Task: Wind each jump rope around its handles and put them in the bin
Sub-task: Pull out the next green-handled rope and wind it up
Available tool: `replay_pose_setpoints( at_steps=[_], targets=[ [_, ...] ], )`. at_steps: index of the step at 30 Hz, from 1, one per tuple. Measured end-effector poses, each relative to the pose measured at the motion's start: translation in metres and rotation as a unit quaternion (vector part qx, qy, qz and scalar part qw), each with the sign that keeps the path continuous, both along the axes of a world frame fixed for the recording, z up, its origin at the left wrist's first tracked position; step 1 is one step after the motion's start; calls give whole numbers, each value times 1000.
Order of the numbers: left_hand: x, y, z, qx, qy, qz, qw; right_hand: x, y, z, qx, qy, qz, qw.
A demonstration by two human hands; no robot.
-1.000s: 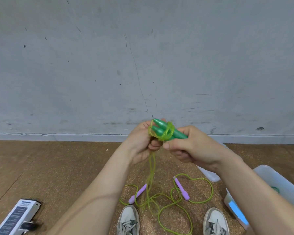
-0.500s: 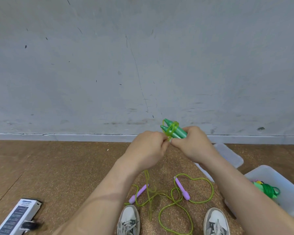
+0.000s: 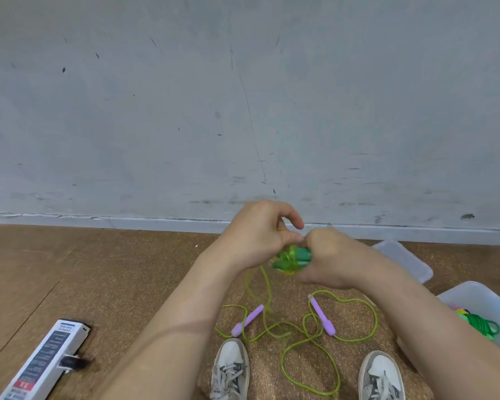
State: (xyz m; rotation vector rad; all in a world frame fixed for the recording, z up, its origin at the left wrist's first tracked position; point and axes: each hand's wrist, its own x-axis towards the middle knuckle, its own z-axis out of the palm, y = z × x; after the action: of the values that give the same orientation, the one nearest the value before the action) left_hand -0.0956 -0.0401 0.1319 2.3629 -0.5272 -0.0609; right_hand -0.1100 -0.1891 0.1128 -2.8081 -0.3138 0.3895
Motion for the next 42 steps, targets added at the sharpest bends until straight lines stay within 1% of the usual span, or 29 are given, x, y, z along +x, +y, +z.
replay_pose_setpoints(
  at_steps=[2, 3, 5, 7, 10, 13, 16, 18, 19, 22, 24, 27, 29, 30, 31, 32, 33, 34, 35, 36, 38, 40, 41, 42],
  targets=[
    [3, 3, 0, -64, 57, -5, 996, 1, -8, 6, 29, 49, 26, 998],
    [4, 5, 0, -68, 61, -3, 996, 0, -12, 8, 55, 74, 42, 995],
    [7, 8, -1, -45, 53, 4, 998, -3, -14, 11, 103, 115, 68, 986],
    [10, 10, -4, -86, 87, 2, 992, -6, -15, 15, 148, 132, 77, 977],
    [11, 12, -11, -200, 192, -29, 960, -10, -20, 21, 239, 136, 73, 959],
    [8, 6, -18, -255, 288, -64, 921, -16, -24, 23, 295, 113, 71, 946],
    [5, -6, -22, -315, 342, -31, 885, -18, -25, 22, 358, 87, 35, 929],
    [5, -14, -24, -348, 346, -23, 871, -16, -25, 22, 414, 72, -5, 908],
    [5, -17, -25, -357, 337, -20, 871, -15, -23, 21, 436, 66, -27, 897],
    [3, -25, -27, -379, 296, 30, 876, -9, -19, 16, 470, 47, -94, 876],
    [2, -26, -27, -379, 260, 44, 887, -6, -18, 17, 497, 39, -125, 858],
    [5, -20, -26, -336, 201, 51, 919, -1, -22, 19, 537, 31, -152, 829],
    [7, -12, -24, -306, 172, 52, 935, 1, -23, 18, 539, 34, -170, 824],
    [8, -9, -23, -273, 148, 47, 950, 2, -24, 17, 538, 41, -182, 822],
    [7, -7, -21, -217, 111, 43, 969, 4, -24, 15, 535, 53, -192, 821],
    [7, -5, -20, -139, 64, 43, 987, 6, -24, 14, 529, 67, -200, 822],
    [6, -4, -19, -46, 9, 44, 998, 7, -22, 13, 520, 81, -206, 825],
    [4, -4, -17, 47, -47, 44, 997, 7, -21, 12, 512, 92, -207, 828],
    [1, -5, -14, 114, -94, 42, 988, 8, -21, 11, 505, 97, -206, 832],
    [0, -6, -11, 146, -128, 38, 980, 9, -20, 11, 497, 98, -203, 838],
    [-2, -6, -7, 168, -164, 28, 972, 9, -20, 8, 464, 87, -186, 862],
    [-3, -7, -7, 190, -176, 15, 966, 9, -20, 4, 418, 80, -167, 889],
    [-3, -7, -6, 202, -178, 8, 963, 9, -20, 1, 380, 74, -155, 909],
    [-3, -7, -5, 211, -177, 0, 961, 10, -19, -2, 323, 57, -141, 934]
  ],
)
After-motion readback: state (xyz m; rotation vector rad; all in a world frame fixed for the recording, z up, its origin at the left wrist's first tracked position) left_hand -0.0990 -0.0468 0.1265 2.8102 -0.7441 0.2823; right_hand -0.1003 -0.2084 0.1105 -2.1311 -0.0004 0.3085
